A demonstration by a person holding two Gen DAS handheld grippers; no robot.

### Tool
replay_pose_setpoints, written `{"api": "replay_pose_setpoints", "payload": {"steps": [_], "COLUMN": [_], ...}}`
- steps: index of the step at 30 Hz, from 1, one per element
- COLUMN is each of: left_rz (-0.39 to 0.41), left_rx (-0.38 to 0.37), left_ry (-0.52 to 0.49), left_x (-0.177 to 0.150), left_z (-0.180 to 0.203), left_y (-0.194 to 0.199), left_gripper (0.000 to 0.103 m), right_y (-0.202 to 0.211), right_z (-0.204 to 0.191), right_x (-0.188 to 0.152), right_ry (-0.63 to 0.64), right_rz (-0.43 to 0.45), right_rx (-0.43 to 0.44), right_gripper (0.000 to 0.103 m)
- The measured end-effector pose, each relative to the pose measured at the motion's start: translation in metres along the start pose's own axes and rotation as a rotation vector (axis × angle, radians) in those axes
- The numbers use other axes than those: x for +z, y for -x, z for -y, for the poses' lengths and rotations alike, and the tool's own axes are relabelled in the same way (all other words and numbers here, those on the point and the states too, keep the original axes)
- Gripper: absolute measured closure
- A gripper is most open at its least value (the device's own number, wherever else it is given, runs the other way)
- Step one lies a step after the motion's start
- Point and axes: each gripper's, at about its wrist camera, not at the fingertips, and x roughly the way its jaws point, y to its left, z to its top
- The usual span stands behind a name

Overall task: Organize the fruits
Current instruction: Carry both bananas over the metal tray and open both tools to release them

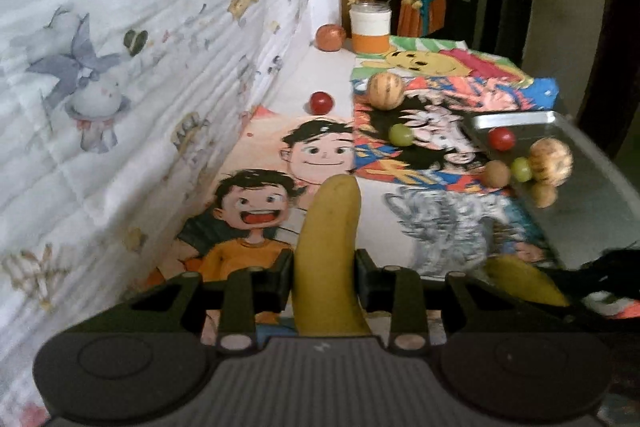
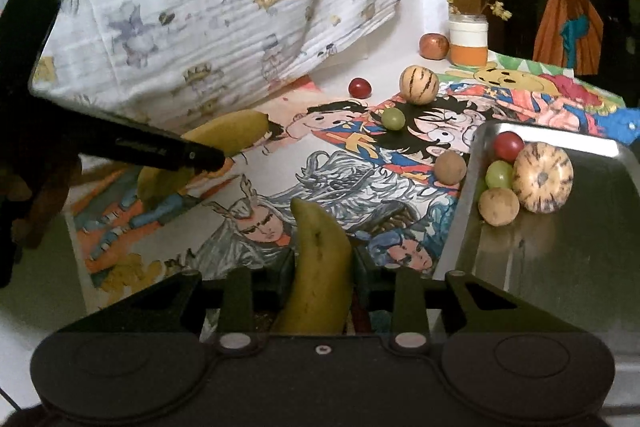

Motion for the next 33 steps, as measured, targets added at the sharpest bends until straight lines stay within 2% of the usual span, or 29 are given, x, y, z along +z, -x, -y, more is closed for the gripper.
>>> {"api": "replay_pose_setpoints", "payload": {"steps": [3,10,14,19,26,33], "left_rz": [0.004,0.027,0.03,0.026,0.031,-0.024], "left_rx": [-0.049,-0.143,-0.2,-0.272,-0.348,-0.402], "left_ry": [0.05,0.111,0.12,0.12,0.149,0.138], "left_x": [0.0,0.005,0.01,0.019,0.022,0.012], "left_z": [0.006,0.03,0.051,0.083,0.121,0.145], "left_y": [0.007,0.015,0.012,0.005,-0.008,-0.023], "left_gripper": [0.068,0.068,0.068,0.068,0.068,0.068], "right_y": [0.01,0.053,0.083,0.11,0.118,0.113], "right_z": [0.007,0.037,0.06,0.092,0.13,0.142], "right_x": [-0.003,-0.006,-0.006,-0.008,-0.022,-0.03], "right_ry": [-0.076,-0.233,-0.298,-0.362,-0.451,-0.459], "right_rz": [0.036,0.149,0.227,0.282,0.297,0.272], "right_rx": [0.029,0.02,-0.036,-0.127,-0.198,-0.232], "right_gripper": [0.07,0.07,0.07,0.07,0.071,0.071]}}
